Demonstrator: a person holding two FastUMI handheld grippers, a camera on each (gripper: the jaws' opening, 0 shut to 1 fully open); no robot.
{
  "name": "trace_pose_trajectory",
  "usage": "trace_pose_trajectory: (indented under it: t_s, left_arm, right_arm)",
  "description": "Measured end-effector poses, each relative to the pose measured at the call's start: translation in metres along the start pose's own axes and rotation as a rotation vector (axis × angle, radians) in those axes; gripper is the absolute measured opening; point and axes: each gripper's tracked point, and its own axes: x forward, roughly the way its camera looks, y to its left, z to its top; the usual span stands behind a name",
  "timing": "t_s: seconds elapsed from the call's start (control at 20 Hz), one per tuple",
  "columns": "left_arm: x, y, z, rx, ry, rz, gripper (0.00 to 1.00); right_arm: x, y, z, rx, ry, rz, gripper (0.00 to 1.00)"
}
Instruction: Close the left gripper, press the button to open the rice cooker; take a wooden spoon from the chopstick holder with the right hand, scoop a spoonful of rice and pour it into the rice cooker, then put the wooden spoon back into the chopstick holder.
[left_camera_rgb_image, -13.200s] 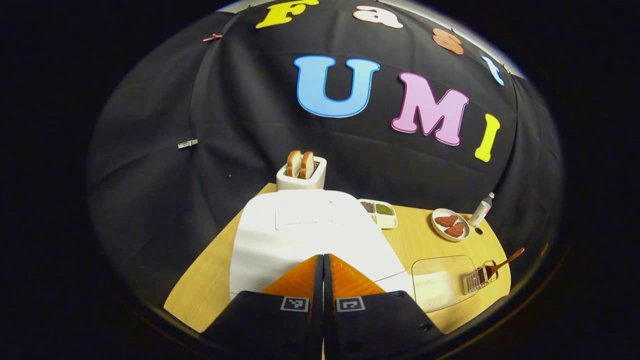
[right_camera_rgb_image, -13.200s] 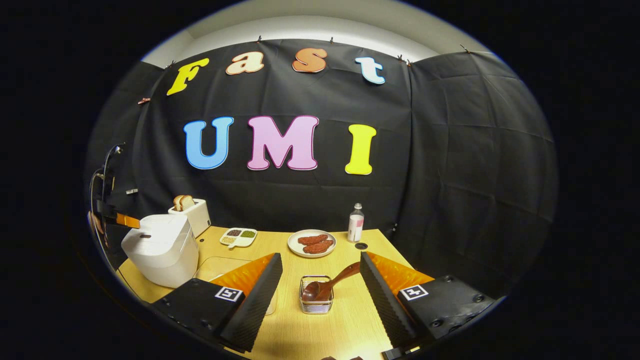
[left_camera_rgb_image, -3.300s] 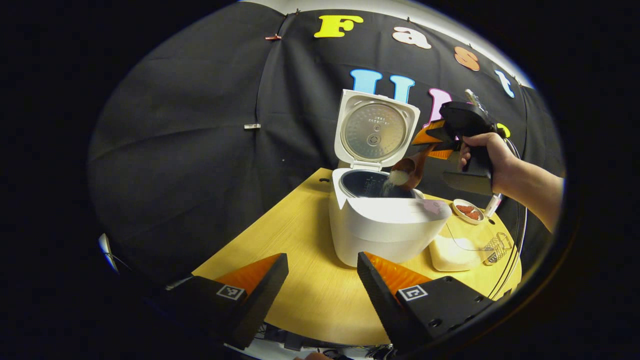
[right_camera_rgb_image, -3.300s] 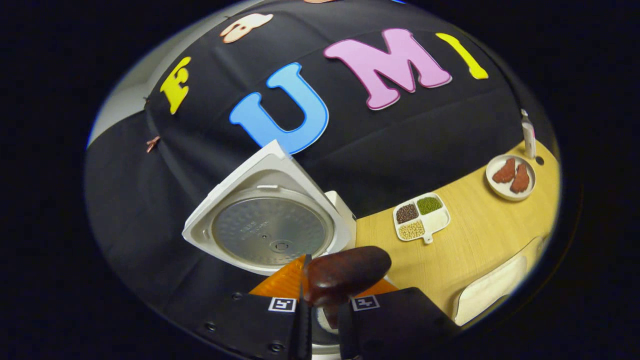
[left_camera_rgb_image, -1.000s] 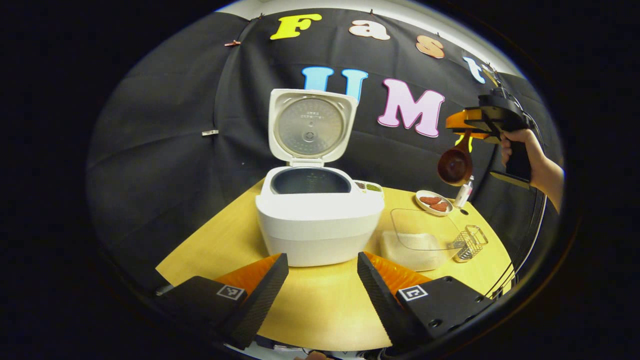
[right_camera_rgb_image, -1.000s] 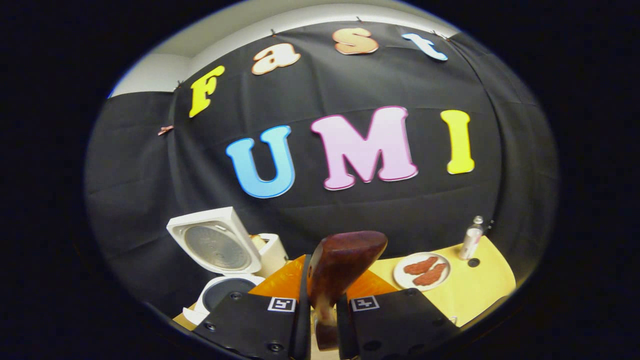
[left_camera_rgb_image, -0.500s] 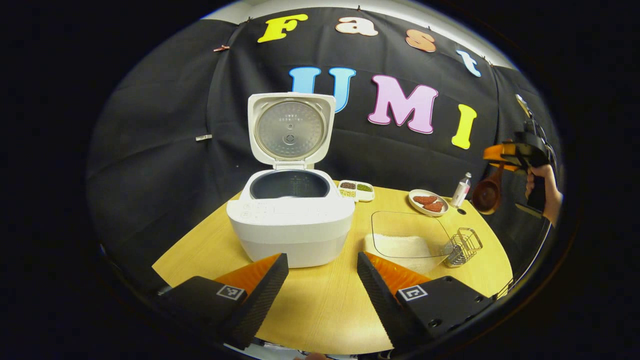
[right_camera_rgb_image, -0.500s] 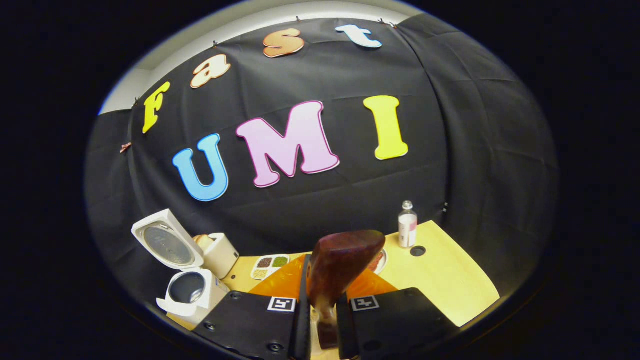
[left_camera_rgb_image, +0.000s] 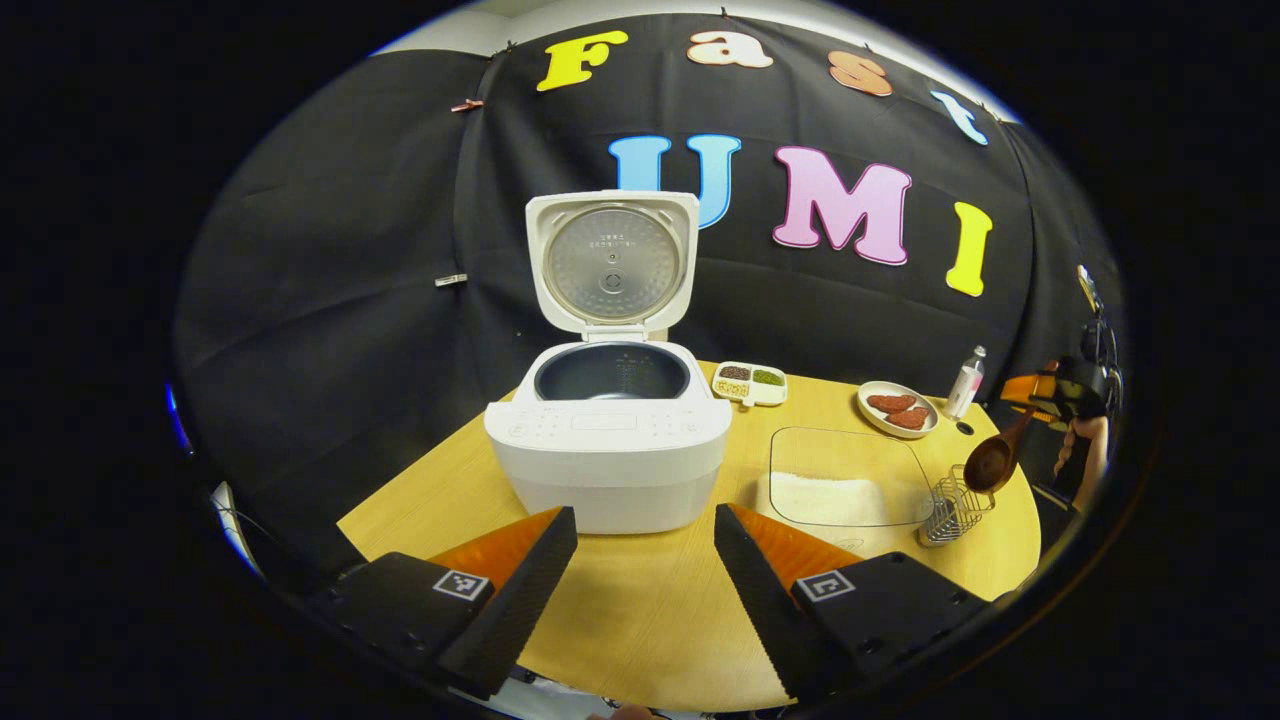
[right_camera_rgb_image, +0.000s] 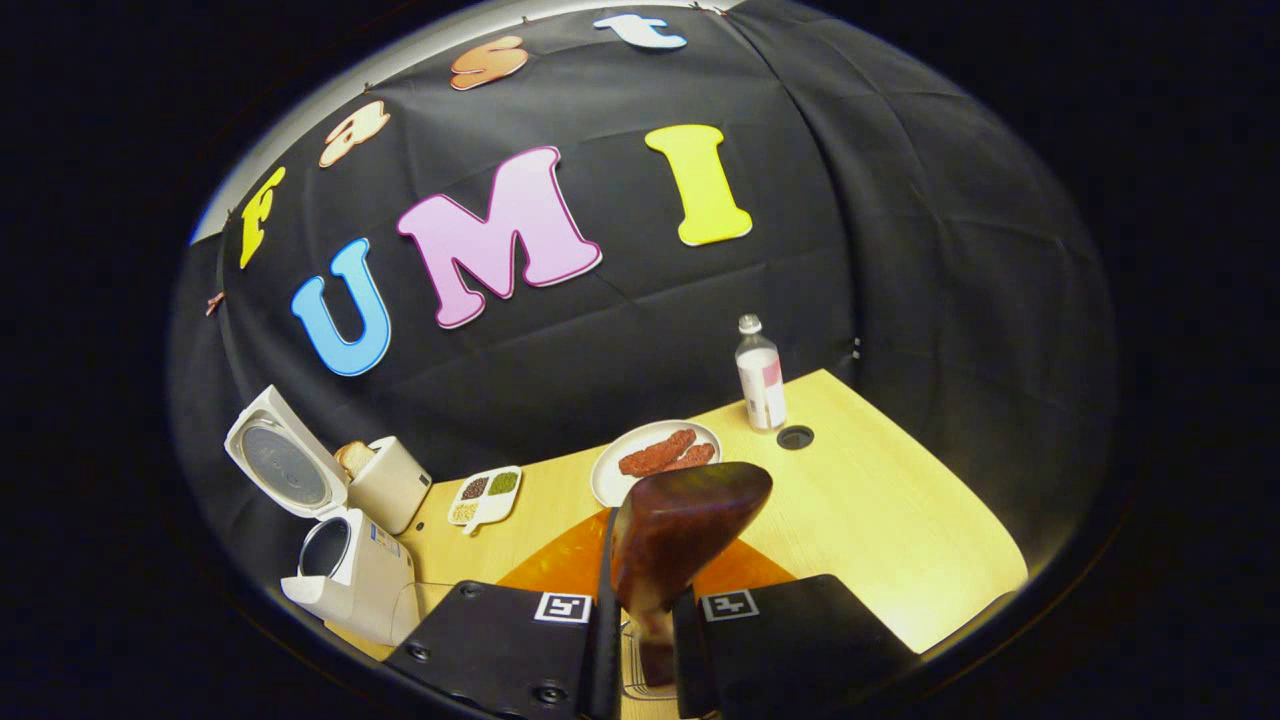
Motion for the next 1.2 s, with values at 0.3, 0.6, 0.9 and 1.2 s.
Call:
trace_pose_trajectory:
  t_s: [0.3,0.6,0.9,1.2]
  left_arm:
    - [-0.012,-0.008,-0.006,0.023,0.009,0.038,0.96]
    - [-0.017,-0.017,0.004,0.03,-0.008,0.015,0.96]
    - [-0.018,-0.016,0.052,0.017,-0.085,-0.016,0.96]
    - [-0.016,-0.002,0.123,0.039,-0.152,-0.027,0.96]
  right_arm:
    - [0.016,-0.009,-0.045,0.064,0.075,-0.011,0.25]
    - [0.014,-0.015,-0.068,0.1,0.116,-0.04,0.22]
    - [-0.023,-0.028,-0.058,-0.003,0.071,-0.094,1.0]
    - [-0.073,-0.045,-0.038,-0.096,0.01,-0.162,0.98]
